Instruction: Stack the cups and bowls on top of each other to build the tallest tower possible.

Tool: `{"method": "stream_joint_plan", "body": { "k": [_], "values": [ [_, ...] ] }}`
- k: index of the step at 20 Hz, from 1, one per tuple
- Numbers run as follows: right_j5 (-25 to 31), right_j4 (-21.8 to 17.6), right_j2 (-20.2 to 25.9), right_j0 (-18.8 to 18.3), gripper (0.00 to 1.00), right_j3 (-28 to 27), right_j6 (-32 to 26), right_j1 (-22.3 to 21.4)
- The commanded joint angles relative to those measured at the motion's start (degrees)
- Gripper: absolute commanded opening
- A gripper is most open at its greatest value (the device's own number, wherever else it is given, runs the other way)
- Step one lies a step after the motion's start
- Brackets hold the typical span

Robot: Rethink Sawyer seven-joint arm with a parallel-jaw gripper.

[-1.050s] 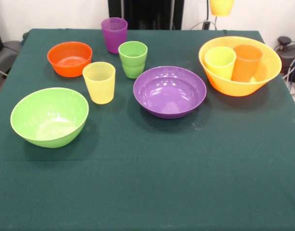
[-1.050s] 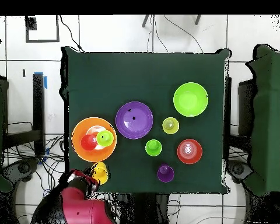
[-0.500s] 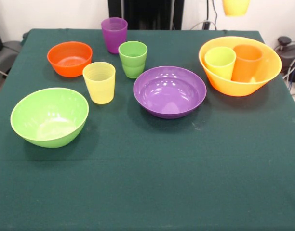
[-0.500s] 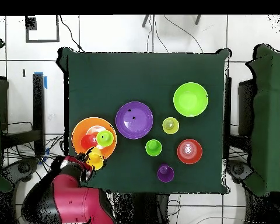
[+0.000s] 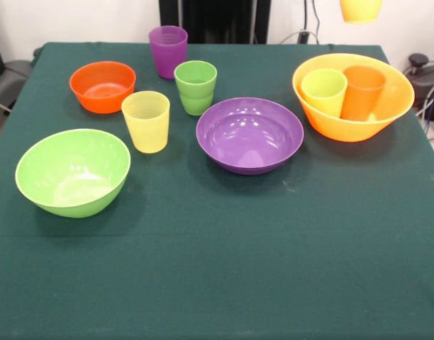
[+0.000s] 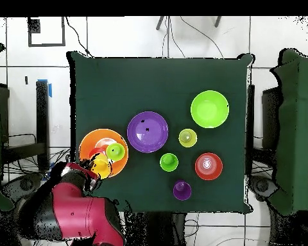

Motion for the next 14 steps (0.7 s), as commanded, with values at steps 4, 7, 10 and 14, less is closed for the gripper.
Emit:
{"method": "stream_joint_plan", "body": {
  "k": [4, 7, 10, 14],
  "values": [
    [7.10, 1.15, 2.96, -1.22, 0.00, -3.76, 6.38, -0.09],
    [7.98, 0.93, 2.33, -1.15, 0.00, -4.75, 6.38, 0.07],
    [9.27, 0.94, 2.32, -1.31, 0.00, -5.10, 6.06, -0.79],
    [9.49, 1.25, 2.87, -1.89, 0.00, -5.67, 5.86, -0.93]
  ]
}}
